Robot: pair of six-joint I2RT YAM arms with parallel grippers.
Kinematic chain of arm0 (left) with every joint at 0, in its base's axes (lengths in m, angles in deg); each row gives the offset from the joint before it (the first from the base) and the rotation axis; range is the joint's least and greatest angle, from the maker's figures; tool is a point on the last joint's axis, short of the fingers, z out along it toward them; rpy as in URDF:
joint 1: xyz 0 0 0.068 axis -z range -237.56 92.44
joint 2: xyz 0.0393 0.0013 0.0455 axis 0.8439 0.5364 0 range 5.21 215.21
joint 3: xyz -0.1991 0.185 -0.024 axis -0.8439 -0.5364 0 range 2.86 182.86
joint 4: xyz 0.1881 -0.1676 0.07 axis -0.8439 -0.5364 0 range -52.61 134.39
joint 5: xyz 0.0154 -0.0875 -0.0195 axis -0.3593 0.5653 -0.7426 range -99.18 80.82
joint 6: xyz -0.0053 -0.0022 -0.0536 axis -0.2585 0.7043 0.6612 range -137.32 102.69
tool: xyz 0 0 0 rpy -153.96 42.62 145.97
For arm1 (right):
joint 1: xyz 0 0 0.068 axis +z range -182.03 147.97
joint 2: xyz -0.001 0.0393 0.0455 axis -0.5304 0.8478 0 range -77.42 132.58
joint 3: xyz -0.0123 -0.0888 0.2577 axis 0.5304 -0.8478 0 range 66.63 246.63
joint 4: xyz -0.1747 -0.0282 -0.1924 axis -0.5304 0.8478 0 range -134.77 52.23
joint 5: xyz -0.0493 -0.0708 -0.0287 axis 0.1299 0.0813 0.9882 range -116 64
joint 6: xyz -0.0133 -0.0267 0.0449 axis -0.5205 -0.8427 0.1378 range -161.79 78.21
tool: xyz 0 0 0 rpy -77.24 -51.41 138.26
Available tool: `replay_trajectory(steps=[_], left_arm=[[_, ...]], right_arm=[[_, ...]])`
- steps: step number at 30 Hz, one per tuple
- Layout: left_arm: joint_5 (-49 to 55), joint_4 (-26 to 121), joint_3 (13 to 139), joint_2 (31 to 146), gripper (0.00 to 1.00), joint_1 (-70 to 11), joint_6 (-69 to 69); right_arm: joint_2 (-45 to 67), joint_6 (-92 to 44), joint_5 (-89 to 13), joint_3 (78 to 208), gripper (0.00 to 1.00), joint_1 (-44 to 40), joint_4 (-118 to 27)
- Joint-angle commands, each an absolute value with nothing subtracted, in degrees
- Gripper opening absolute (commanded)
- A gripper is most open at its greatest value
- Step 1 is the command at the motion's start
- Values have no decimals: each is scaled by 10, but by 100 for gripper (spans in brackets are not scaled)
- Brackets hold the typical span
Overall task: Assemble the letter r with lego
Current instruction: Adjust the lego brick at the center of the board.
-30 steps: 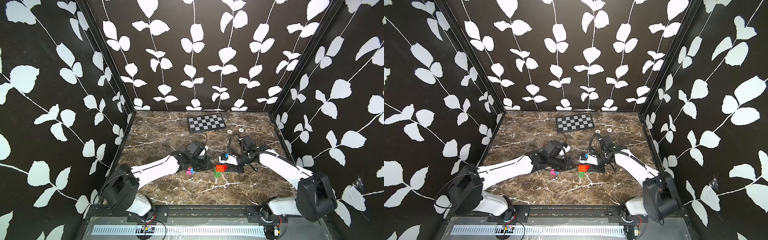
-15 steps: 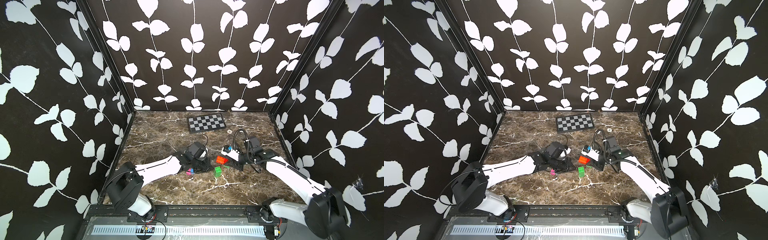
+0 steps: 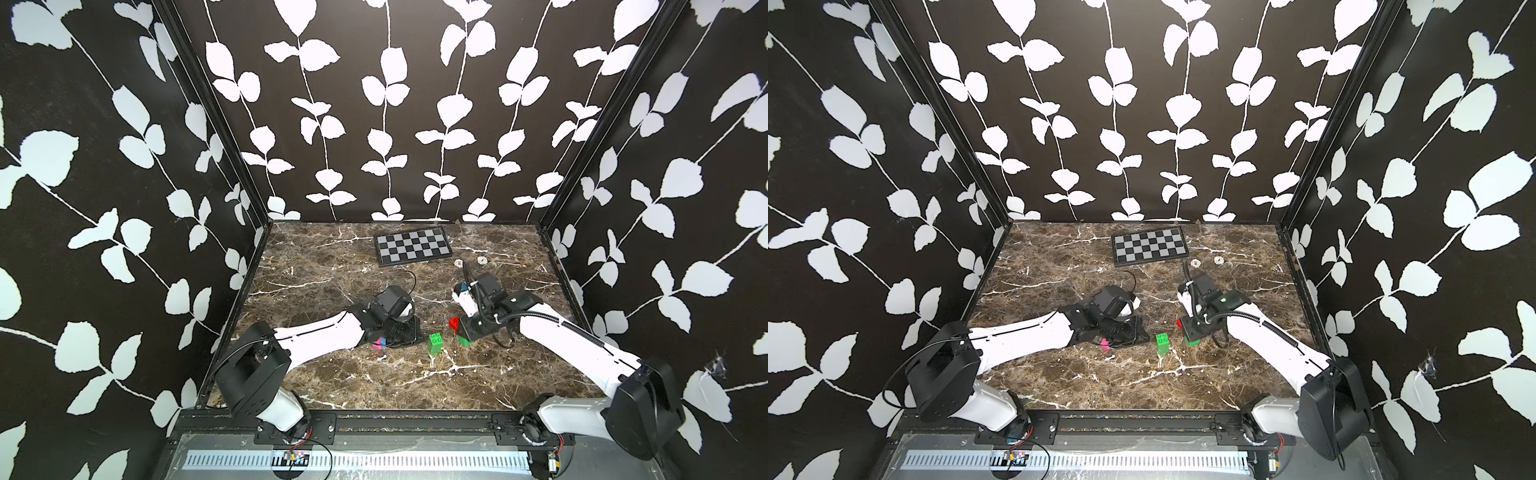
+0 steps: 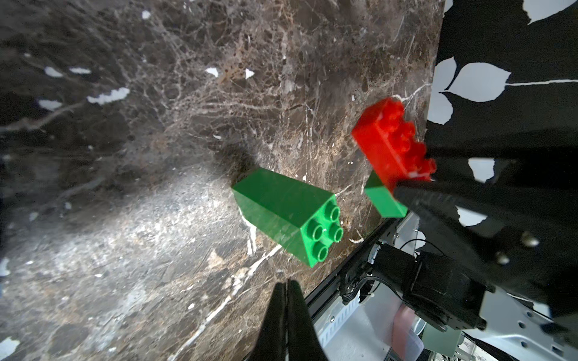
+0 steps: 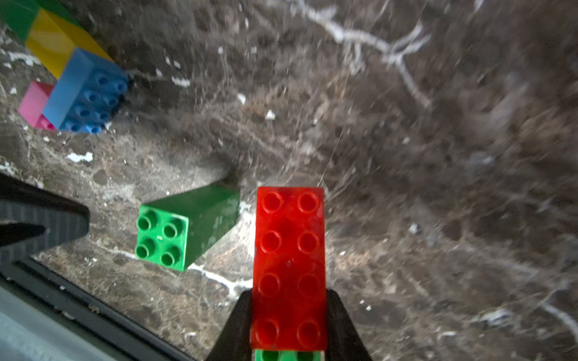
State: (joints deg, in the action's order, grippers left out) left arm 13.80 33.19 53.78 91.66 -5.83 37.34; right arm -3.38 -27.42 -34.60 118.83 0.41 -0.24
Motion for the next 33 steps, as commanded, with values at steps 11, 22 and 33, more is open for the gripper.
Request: replay_trajectory(steps=[11, 22, 33], left_arm=[[127, 316, 526, 900, 8, -55, 370], [130, 313, 520, 899, 8, -55, 367], [130, 311, 527, 904, 8, -55, 364]], right_arm=[[-8, -170, -370, 1153, 0, 59, 26], [44, -162, -378, 1163, 0, 75, 3], [75, -161, -405, 1173, 0, 112, -26]])
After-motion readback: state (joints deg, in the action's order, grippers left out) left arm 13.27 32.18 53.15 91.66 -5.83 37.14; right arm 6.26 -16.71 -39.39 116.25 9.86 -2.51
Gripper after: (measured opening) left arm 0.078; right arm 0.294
